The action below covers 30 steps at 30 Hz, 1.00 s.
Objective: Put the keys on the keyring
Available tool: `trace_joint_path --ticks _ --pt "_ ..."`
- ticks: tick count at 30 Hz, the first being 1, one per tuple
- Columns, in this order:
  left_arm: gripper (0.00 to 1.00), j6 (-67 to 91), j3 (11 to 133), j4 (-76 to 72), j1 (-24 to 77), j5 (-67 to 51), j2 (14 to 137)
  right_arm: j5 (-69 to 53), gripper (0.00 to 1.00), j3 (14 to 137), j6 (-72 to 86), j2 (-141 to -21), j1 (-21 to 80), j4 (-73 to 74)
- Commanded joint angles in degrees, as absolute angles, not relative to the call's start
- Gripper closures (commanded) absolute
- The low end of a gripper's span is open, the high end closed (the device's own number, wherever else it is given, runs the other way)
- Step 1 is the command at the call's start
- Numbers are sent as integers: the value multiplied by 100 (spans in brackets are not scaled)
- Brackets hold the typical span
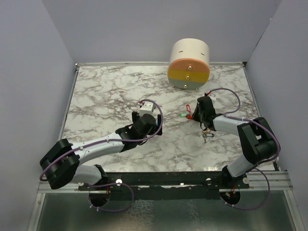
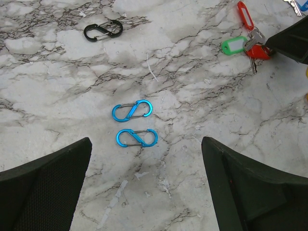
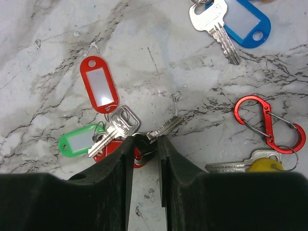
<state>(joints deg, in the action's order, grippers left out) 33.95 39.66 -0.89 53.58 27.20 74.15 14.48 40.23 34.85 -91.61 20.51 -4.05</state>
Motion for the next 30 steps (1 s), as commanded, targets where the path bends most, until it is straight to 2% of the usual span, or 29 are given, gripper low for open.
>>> trace_joint_path --ticks 1,9,15,16,22,30 --pt "1 3372 3981 -212 5312 2602 7438 1401 76 4033 3477 -9138 2021 -475" --pt "1 3400 3973 -230 5310 2588 7464 1525 86 3953 3376 -8838 2021 -340" --pt "1 3409 3975 -224 5314 2579 7462 1556 87 3939 3340 -8721 2015 -252" --pt "1 3410 3975 -220 5309 2584 7455 1555 87 3938 3340 -8720 2016 -220" --pt "1 3415 3974 -216 5310 2593 7457 1389 70 3950 3355 -8747 2021 -133" --pt "1 3410 3947 -234 5303 2600 7457 1323 69 3905 3397 -8842 2021 -165"
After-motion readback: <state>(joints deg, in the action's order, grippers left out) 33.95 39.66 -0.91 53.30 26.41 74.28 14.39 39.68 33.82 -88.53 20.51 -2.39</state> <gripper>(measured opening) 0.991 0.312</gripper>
